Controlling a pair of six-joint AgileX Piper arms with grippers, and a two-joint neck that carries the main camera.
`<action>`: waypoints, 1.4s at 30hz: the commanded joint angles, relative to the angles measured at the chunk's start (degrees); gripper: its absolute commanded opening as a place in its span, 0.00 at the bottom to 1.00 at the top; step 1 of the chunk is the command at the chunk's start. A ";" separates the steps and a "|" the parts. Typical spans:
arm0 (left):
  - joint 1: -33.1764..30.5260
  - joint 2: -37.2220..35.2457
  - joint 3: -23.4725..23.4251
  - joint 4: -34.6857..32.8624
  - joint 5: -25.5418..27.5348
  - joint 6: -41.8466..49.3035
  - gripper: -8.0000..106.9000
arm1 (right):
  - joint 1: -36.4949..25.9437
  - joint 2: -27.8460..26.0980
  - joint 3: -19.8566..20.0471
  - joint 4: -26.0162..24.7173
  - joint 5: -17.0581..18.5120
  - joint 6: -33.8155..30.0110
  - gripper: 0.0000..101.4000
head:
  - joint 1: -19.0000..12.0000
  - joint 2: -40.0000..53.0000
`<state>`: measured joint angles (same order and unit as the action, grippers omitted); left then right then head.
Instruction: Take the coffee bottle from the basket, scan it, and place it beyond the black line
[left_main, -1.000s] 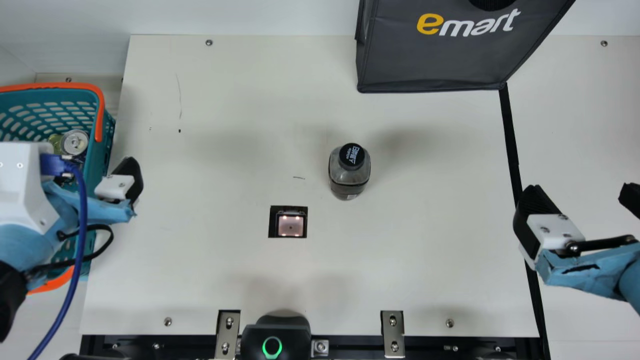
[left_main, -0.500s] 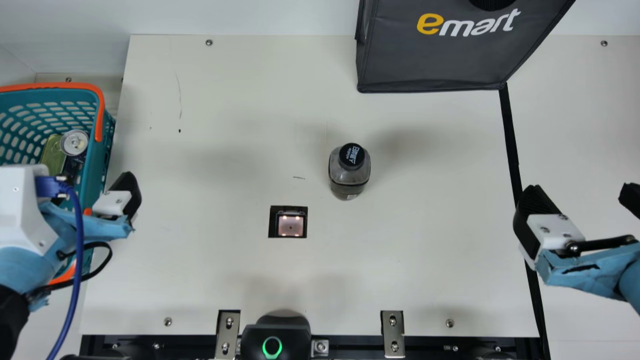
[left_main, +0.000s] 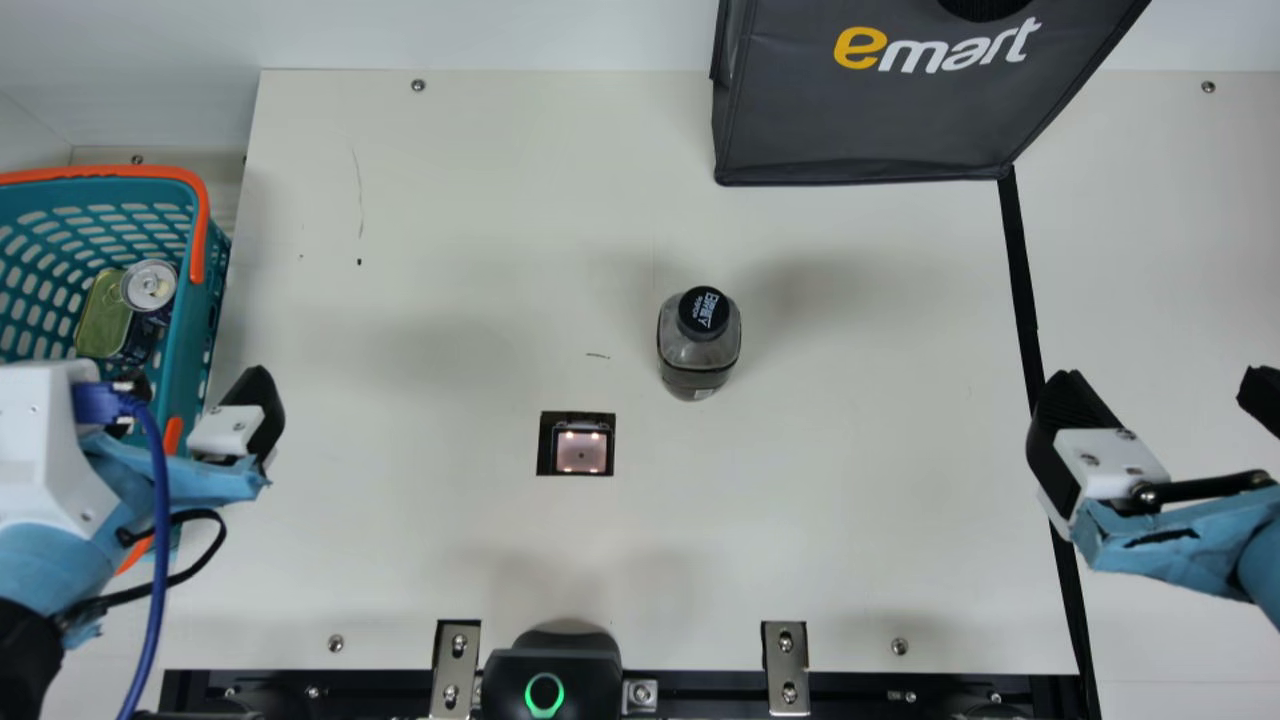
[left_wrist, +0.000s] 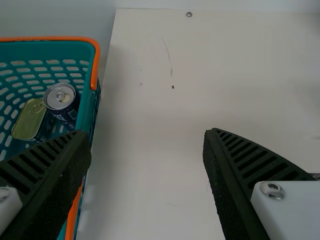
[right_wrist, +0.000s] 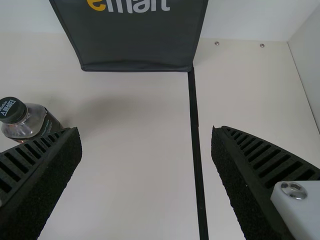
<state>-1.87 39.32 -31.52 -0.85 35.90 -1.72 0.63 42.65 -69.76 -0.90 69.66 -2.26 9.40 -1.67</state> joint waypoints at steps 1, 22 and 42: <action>0.11 -0.22 0.15 -0.06 0.29 0.36 0.85 | 0.00 0.00 0.00 0.00 0.00 0.00 0.90 | -1.48 0.09; 1.41 -2.03 0.67 -1.07 1.95 2.73 0.85 | 0.00 0.00 0.00 0.00 0.00 0.00 0.90 | -1.48 0.09; 2.00 -2.19 0.76 -1.58 2.11 3.27 0.85 | 0.13 0.14 -0.08 -0.04 -0.13 0.10 0.90 | -1.48 0.09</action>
<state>0.13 37.13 -30.76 -2.43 38.01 1.55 0.70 42.71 -69.76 -0.90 69.66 -2.26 9.40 -1.67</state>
